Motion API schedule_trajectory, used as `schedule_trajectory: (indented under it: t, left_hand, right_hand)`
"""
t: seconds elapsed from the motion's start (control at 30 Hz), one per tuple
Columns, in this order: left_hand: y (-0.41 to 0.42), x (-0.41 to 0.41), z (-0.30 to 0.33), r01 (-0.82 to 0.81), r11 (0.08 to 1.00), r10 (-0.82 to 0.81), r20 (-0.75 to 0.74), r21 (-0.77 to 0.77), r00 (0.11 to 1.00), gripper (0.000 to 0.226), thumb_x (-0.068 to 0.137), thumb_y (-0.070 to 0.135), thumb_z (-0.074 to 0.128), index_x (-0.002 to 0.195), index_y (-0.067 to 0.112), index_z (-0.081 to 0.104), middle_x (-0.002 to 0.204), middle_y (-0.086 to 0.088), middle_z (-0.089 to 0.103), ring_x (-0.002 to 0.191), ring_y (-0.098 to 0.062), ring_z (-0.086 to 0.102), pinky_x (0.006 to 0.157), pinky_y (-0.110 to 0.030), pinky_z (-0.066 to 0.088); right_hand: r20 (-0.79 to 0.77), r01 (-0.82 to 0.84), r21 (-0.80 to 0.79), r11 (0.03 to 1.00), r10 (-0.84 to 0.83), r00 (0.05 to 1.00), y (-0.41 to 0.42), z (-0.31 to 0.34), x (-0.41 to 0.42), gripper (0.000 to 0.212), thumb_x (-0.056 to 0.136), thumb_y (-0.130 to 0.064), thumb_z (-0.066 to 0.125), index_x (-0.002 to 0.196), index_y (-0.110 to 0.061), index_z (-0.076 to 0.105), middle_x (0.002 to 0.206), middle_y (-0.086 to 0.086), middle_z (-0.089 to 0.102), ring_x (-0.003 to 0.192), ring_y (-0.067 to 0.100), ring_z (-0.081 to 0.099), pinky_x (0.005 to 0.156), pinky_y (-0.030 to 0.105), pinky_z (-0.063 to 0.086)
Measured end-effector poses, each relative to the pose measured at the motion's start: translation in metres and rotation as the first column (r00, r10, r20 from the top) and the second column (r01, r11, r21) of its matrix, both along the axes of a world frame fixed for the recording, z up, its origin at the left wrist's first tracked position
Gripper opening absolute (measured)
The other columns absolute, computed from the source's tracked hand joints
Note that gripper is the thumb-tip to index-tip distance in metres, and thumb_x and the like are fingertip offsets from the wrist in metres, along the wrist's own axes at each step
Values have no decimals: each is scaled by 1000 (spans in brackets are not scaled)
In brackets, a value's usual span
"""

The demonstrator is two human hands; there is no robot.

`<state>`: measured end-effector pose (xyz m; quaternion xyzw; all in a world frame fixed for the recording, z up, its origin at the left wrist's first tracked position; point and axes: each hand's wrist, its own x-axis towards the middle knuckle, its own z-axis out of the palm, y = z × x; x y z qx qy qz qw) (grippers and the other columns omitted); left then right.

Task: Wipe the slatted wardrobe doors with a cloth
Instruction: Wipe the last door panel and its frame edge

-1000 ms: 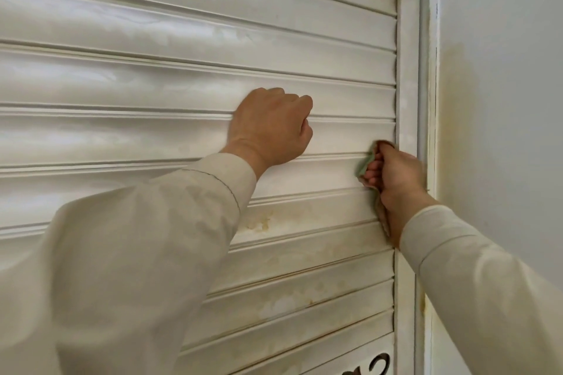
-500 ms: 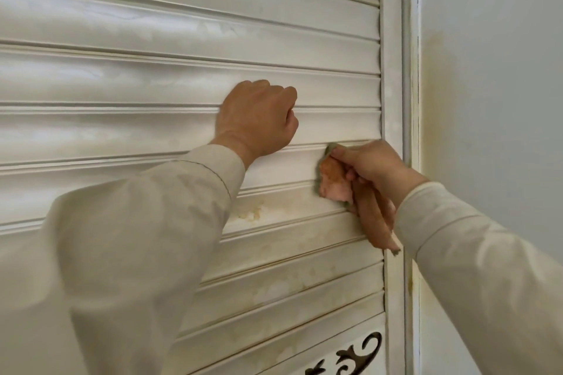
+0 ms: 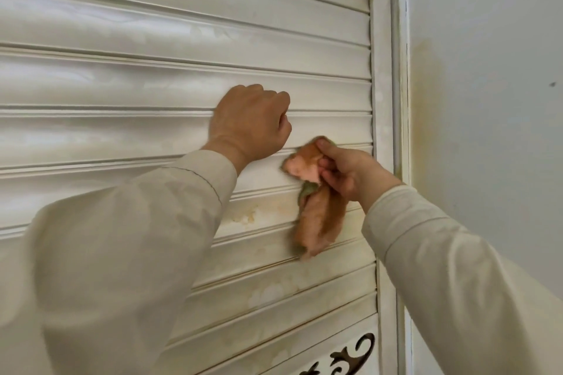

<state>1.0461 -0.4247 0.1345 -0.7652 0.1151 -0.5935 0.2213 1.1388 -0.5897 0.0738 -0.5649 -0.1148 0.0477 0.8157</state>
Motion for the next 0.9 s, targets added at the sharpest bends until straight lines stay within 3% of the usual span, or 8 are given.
schedule_trajectory:
  t: [0.13,0.27,0.43,0.5,0.6,0.67,0.8,0.9]
  left_hand:
    - [0,2,0,-29,1000,29,-10,-5,1000,14,84,26,50,73,19,44,62,5,45,63,-24,37,63,-33,27]
    - [2,3,0,-40,999,40,19,-15,999,14,84,25,50,72,18,47,60,2,51,61,-24,37,62,-33,26]
    - [1,3,0,-28,1000,28,9,-6,1000,16,84,25,49,72,18,43,60,4,44,61,-24,37,62,-33,24]
    - [1,3,0,-29,1000,29,2,-8,1000,16,85,25,49,72,18,42,60,5,44,62,-24,37,62,-33,25]
    - [1,3,2,-24,1000,24,-3,-4,1000,15,85,25,49,73,19,43,62,6,43,64,-24,37,63,-33,27]
    - [2,3,4,-20,1000,20,-5,-5,1000,14,85,25,48,74,18,46,62,5,45,64,-25,38,63,-34,29]
    - [3,4,2,-23,1000,22,-13,-17,1000,13,86,26,46,76,18,47,64,3,48,65,-25,39,64,-35,32]
    - [2,4,0,-8,1000,7,-14,-24,1000,13,85,25,47,75,18,46,64,1,52,65,-26,39,65,-36,35]
  right_hand:
    - [-59,202,201,959,-194,979,-32,-5,25,28,82,-30,80,100,-12,67,73,-2,63,55,6,57,41,18,47]
    - [1,293,227,929,-301,954,-34,-4,24,26,94,-32,67,79,-11,62,63,3,61,51,14,59,52,28,54]
    - [156,398,410,821,-493,856,-49,16,25,31,101,-25,55,73,-13,59,60,5,58,48,14,57,52,29,54]
    - [182,428,408,807,-531,827,-50,14,26,33,101,-28,55,73,-11,59,59,5,59,48,18,57,45,29,51]
    - [99,448,404,797,-525,845,-45,-7,30,39,102,-29,54,67,-10,51,46,5,51,35,20,47,35,28,43]
    - [76,501,350,792,-557,827,-45,-32,41,43,96,-39,59,60,-16,56,49,3,55,41,19,51,46,29,48]
    - [24,495,242,834,-515,857,-54,-113,102,53,73,-68,60,67,-16,66,60,7,60,56,26,57,58,49,55]
    - [-22,511,201,835,-518,855,-54,-133,82,52,75,-66,61,70,-15,69,61,6,63,60,29,62,56,44,57]
